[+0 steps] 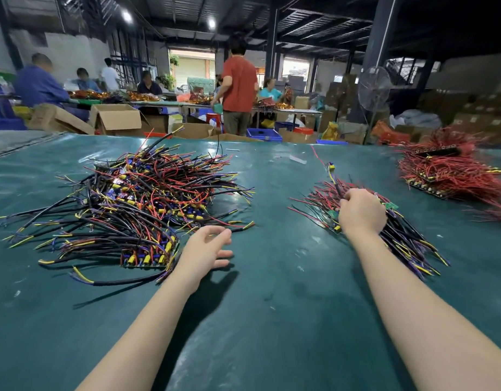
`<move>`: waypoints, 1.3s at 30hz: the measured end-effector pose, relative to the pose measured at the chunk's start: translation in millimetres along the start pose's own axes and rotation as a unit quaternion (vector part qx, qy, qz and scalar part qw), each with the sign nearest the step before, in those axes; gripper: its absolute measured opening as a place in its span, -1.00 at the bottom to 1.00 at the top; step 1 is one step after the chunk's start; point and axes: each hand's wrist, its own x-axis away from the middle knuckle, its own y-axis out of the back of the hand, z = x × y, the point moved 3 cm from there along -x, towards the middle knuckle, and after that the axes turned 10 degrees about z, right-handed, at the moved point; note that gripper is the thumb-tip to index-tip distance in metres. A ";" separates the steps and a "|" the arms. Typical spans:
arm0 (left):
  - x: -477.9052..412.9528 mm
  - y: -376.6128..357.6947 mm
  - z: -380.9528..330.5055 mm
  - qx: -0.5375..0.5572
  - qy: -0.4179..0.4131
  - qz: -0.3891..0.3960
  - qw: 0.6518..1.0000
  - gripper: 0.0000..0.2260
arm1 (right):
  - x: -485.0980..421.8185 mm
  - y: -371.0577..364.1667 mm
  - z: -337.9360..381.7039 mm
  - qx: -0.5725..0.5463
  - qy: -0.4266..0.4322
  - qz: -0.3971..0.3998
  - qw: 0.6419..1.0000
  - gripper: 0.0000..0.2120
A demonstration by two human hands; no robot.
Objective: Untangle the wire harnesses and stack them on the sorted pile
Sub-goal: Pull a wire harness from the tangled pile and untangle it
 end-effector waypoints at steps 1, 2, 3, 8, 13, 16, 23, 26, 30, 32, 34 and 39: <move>-1.2 -3.1 -0.3 -0.011 -0.001 0.006 1.000 -0.96 | -6.3 2.1 -13.0 0.021 -0.027 0.011 0.999 -0.81; -2.9 -5.6 -1.1 -0.018 -0.005 0.011 1.000 -0.96 | -10.4 3.3 -25.8 0.040 -0.055 0.025 0.997 -0.79; -3.7 -7.0 -2.3 -0.024 -0.007 0.017 1.000 -0.95 | -11.4 3.4 -37.3 0.054 -0.084 0.040 0.994 -0.76; -6.7 -4.0 -3.5 -0.079 -0.006 0.032 0.996 -0.92 | 6.4 -8.8 -42.2 0.060 -0.089 0.032 0.994 -0.74; -7.3 -3.8 -8.0 -0.316 -0.058 -0.007 0.947 -0.89 | 49.0 -41.7 33.5 -0.085 0.059 0.070 0.992 -0.69; 2.7 -4.8 -18.9 -0.454 -0.127 -0.099 0.877 -0.84 | 75.7 -65.0 62.3 -0.138 0.122 0.150 0.971 -0.76; 15.8 33.3 -21.6 -0.617 0.061 -0.214 0.755 -0.59 | 87.4 -75.4 69.4 -0.138 0.173 0.243 0.944 -0.78; 13.5 47.6 -15.6 -0.550 0.063 -0.189 0.811 -0.66 | 96.7 -78.2 79.1 -0.152 0.188 0.252 0.937 -0.79; 12.8 42.8 -18.8 -0.512 0.007 -0.167 0.843 -0.74 | 108.4 -79.4 95.3 -0.139 0.243 0.263 0.923 -0.78; 14.5 42.6 -22.5 -0.559 0.004 -0.218 0.800 -0.75 | 112.0 -80.2 96.8 -0.128 0.251 0.270 0.921 -0.78; 16.6 52.0 -21.8 -0.546 0.059 -0.258 0.795 -0.58 | 113.9 -80.2 97.3 -0.126 0.257 0.283 0.915 -0.79; 15.4 70.0 -8.5 -0.489 0.166 -0.242 0.822 -0.24 | 120.3 -81.2 104.9 -0.121 0.306 0.308 0.893 -0.77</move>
